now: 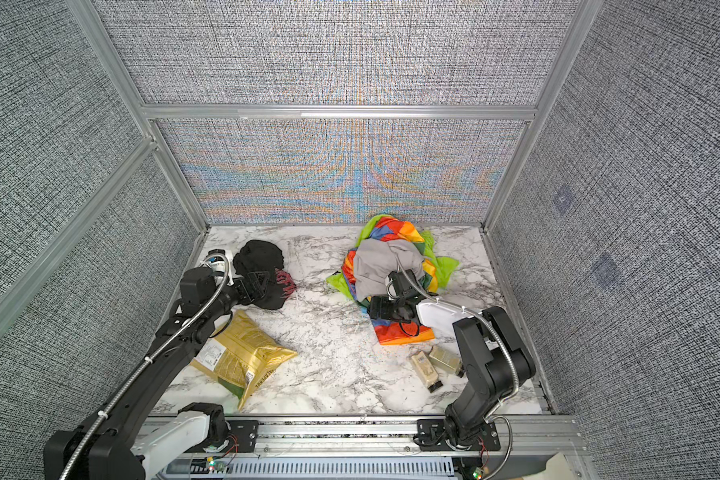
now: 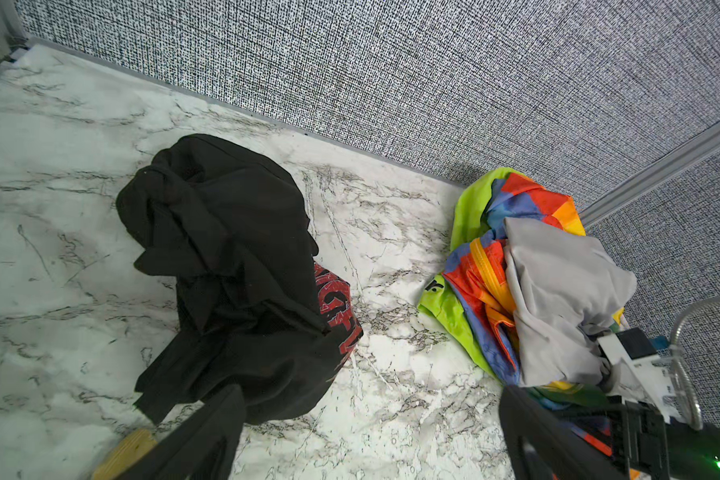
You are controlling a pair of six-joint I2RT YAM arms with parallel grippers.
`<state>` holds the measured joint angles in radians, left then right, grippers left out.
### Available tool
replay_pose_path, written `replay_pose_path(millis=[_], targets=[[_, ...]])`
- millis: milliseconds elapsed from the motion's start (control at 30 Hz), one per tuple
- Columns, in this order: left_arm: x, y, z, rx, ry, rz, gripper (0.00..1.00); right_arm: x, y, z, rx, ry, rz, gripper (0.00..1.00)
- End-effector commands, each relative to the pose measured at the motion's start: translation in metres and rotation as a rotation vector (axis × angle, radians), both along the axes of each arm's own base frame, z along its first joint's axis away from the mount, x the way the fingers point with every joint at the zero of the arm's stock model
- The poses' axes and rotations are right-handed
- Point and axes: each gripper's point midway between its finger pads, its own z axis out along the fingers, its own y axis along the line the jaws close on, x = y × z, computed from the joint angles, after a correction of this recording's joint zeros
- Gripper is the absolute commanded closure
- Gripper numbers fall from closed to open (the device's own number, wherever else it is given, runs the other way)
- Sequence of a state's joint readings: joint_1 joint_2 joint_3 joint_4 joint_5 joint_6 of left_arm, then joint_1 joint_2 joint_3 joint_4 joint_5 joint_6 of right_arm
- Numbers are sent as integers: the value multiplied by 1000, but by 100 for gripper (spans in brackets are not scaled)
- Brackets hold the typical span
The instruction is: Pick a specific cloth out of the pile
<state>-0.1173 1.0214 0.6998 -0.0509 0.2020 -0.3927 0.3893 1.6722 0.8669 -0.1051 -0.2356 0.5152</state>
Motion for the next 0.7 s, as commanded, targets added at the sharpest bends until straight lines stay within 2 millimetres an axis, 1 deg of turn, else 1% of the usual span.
replay_pose_path(millis=[0, 100, 233, 333, 367, 467, 533, 600, 667], targets=[[1, 2, 12, 5, -68, 9, 1, 28, 10, 21, 18, -108, 47, 9], [-3, 2, 10, 7, -67, 4, 1, 37, 14, 32, 20, -134, 58, 10], [-6, 0, 10, 11, -71, -15, 1, 28, 12, 58, 32, -195, 62, 10], [-7, 4, 10, 4, -78, 12, 1, 17, 4, 86, 29, -272, 61, 11], [-7, 6, 10, -3, -82, 27, 1, 10, -1, 92, 23, -290, 59, 11], [-9, 7, 11, -24, -101, 44, 1, 2, -13, 127, 8, -378, 32, 11], [-9, 10, 12, -25, -118, 60, 1, -3, -23, 145, -13, -428, 10, 11], [-10, 14, 13, -14, -129, 82, 1, -6, -33, 159, -39, -462, -23, 10], [-12, 20, 14, 4, -131, 107, 1, -8, -38, 170, -58, -492, -30, 10]])
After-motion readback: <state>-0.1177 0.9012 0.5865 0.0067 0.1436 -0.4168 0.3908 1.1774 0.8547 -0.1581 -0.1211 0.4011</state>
